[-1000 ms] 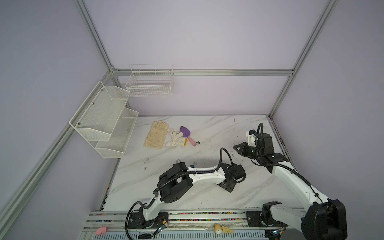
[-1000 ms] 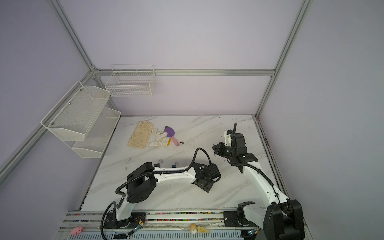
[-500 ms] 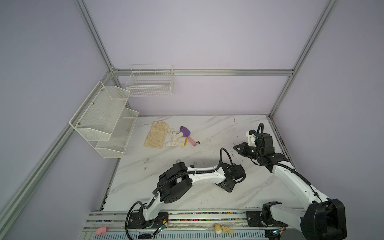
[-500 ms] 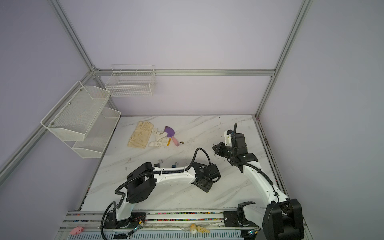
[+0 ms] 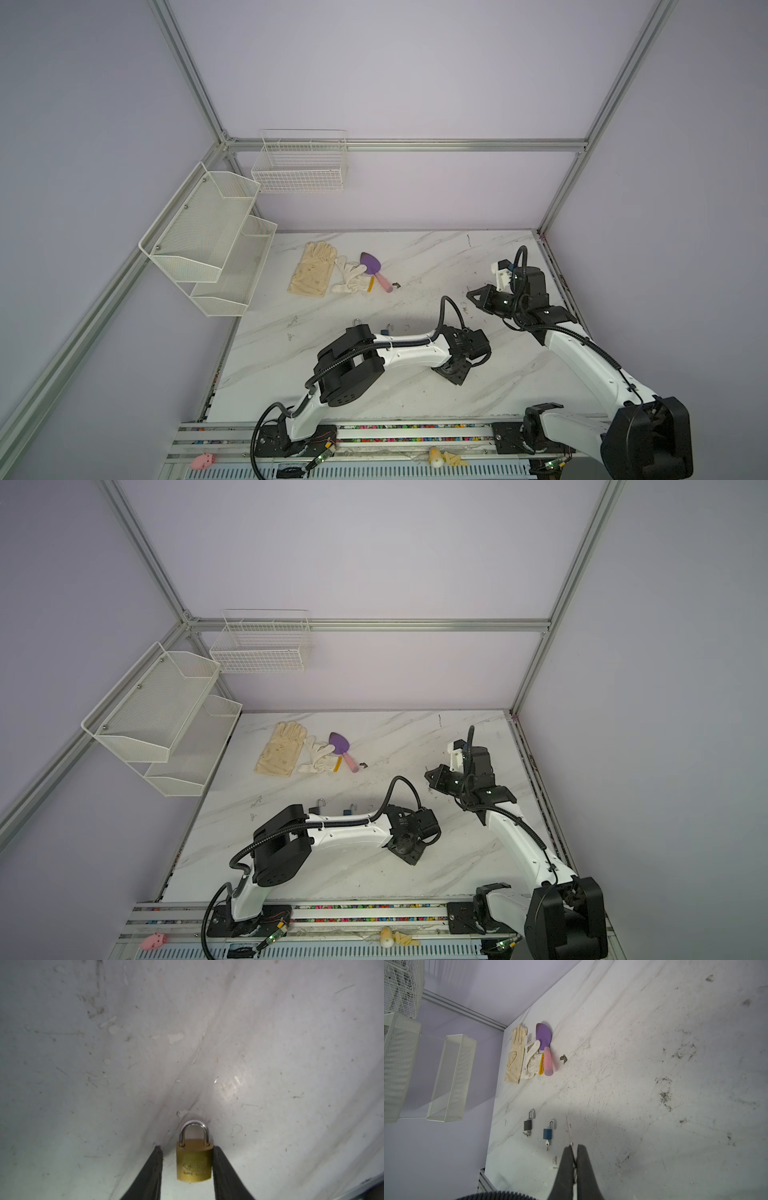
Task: Unlock with the key
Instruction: 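Lower the open left gripper around the brass padlock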
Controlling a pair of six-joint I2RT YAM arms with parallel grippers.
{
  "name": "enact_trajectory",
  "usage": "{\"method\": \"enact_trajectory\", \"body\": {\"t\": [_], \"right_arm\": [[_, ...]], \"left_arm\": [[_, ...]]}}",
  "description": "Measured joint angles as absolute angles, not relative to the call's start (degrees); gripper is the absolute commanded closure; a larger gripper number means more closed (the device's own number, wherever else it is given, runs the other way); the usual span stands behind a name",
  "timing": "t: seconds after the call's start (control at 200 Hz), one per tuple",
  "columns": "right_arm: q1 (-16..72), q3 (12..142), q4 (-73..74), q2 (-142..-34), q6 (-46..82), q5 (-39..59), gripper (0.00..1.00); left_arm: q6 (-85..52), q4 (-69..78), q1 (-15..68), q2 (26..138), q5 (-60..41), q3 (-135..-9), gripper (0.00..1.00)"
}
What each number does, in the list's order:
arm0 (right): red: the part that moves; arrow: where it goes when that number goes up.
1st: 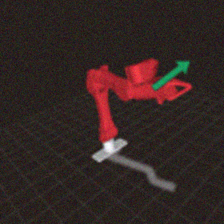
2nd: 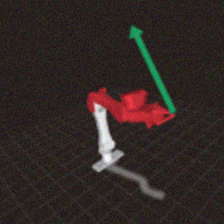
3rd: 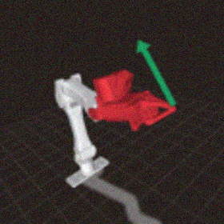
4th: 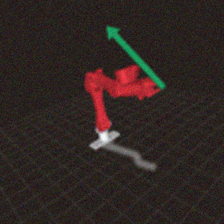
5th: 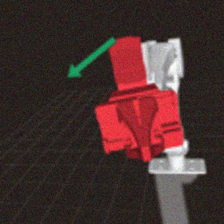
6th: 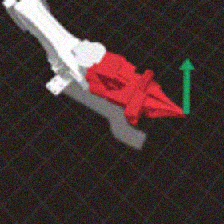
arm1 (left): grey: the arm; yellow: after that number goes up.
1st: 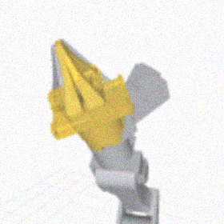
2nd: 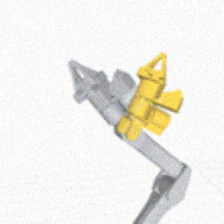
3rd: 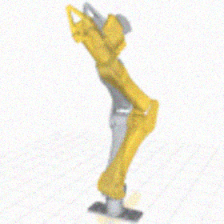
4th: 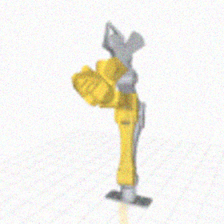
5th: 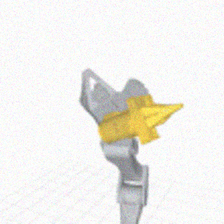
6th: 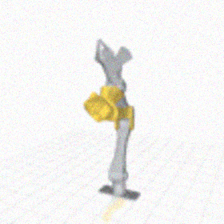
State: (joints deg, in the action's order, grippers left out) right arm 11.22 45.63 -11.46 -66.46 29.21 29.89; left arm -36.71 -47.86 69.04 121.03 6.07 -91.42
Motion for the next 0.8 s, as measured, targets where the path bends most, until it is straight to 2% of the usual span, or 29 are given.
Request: {"method": "enact_trajectory", "body": {"t": [0.35,0.805], "right_arm": [[11.1,45.6,-11.5,-66.8,29.2,30.5,1.0],[11.1,45.6,-11.5,-66.8,29.2,30.9,1.0]], "left_arm": [[-36.3,-49.4,69.0,121.0,7.4,-91.4,0.64],[-36.5,-50.5,69.0,121.0,9.9,-91.2,0.7]]}}
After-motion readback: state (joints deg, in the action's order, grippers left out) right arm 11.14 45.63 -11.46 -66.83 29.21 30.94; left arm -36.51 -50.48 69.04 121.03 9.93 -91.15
